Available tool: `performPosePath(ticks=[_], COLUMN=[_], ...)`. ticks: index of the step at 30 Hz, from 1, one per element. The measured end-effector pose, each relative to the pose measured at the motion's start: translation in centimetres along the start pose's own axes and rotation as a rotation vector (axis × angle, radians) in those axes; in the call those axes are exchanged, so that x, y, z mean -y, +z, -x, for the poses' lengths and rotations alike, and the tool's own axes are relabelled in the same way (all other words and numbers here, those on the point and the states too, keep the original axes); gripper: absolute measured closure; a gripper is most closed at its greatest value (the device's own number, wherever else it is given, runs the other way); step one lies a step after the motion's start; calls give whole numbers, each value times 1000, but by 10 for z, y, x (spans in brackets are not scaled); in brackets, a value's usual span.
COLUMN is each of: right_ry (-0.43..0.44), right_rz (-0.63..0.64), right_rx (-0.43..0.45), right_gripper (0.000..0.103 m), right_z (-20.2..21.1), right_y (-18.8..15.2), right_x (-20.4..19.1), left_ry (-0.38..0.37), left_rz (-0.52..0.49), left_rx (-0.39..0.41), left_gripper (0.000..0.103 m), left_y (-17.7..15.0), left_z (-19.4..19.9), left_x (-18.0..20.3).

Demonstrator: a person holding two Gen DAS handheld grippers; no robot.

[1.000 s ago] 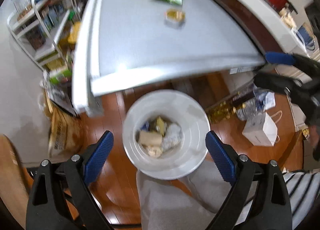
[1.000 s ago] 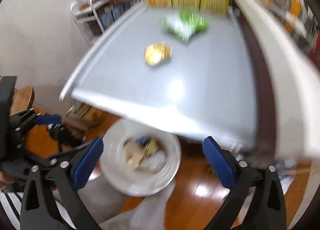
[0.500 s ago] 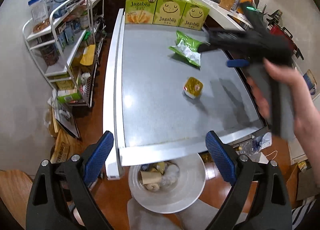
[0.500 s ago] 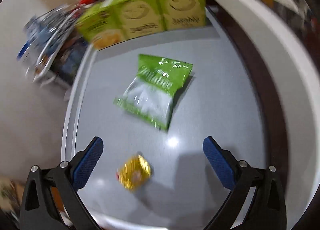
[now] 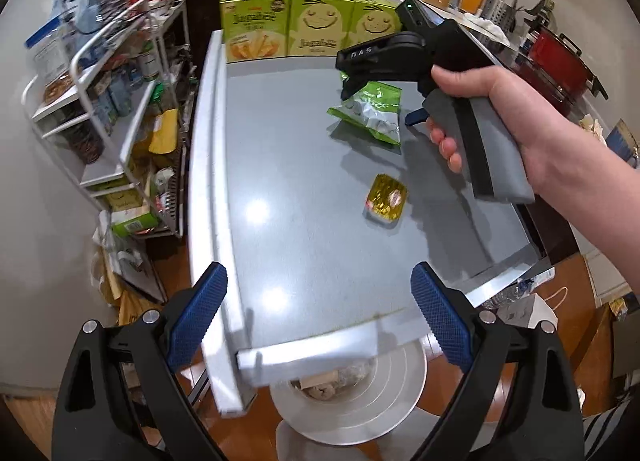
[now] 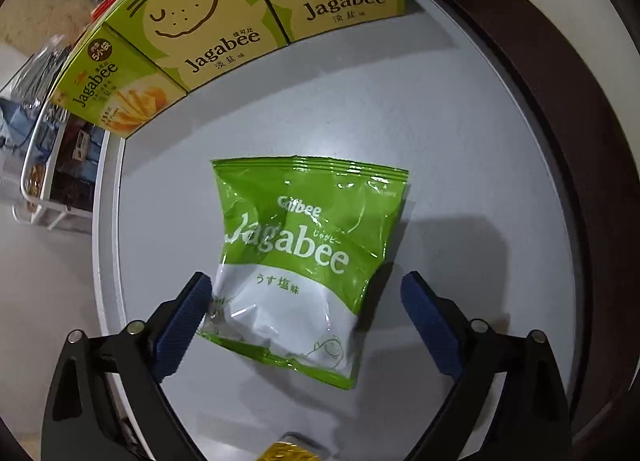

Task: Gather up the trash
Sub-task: 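Move both tools back over the tray toward the chip bag and butter packet, then grasp the gold butter packet with the left tool while the right tool grasps the green chip bag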

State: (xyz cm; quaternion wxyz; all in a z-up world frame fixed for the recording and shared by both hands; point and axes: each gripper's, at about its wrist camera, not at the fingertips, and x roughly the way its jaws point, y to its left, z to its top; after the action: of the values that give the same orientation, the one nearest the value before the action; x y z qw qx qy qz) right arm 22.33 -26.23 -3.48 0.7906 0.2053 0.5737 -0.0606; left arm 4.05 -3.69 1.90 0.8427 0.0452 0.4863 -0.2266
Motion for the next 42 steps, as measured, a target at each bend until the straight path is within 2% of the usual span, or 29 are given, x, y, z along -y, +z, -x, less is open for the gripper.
performPosePath(ticks=[1,2,3,8,12,13,14,15,19,22,25,26,27,31,35,38,42], right_ry=[5,10,14,-13,-45,-50,-48,-45,-55,-41,-28,-20,-13,-10,-46,-67,-92], right_rz=[14,39,59,106,110,112,115,118,135,129,129,125,120,93,108,122,126], right_rx=[3,1,-4,0,5,7,15,18,32,34,29,32,33,11,15,13,11], right_gripper=[19,30,34,34,33,33,33,33,33,33,29,23,22,20,20,20,20], right_z=[1,2,3,17,29,31,34,37,42,41,46,47,48,43,37,34,32], right_y=[0,0,-1,-23,-38,-42,-45,-47,-50,-49,-49,-50,-50,-48,-40,-36,-34], right_x=[1,2,3,31,48,51,52,54,53,50,54,55,57,63,58,55,54], left_ry=[-7,-14,-14,-55,-51,-52,-49,-34,54,119,54,34,18,-24,-2,5,1], left_rz=[-11,-29,-42,-84,-126,-141,-159,-172,-213,-191,-109,-97,-100,-136,-163,-123,-51], left_rx=[-3,-10,-15,-71,-73,-82,-93,-102,-131,-145,-145,-137,-130,-134,-116,-127,-141], left_gripper=[9,9,9,9,9,10,17,21,25,25,25,25,25,25,25,25,27], left_y=[3,8,12,29,36,37,37,37,37,41,48,49,49,50,53,57,61], left_z=[-4,-10,-15,-50,-69,-74,-78,-82,-95,-101,-96,-93,-90,-89,-94,-106,-116], left_x=[2,6,8,18,29,33,37,40,40,26,6,3,2,20,46,55,49])
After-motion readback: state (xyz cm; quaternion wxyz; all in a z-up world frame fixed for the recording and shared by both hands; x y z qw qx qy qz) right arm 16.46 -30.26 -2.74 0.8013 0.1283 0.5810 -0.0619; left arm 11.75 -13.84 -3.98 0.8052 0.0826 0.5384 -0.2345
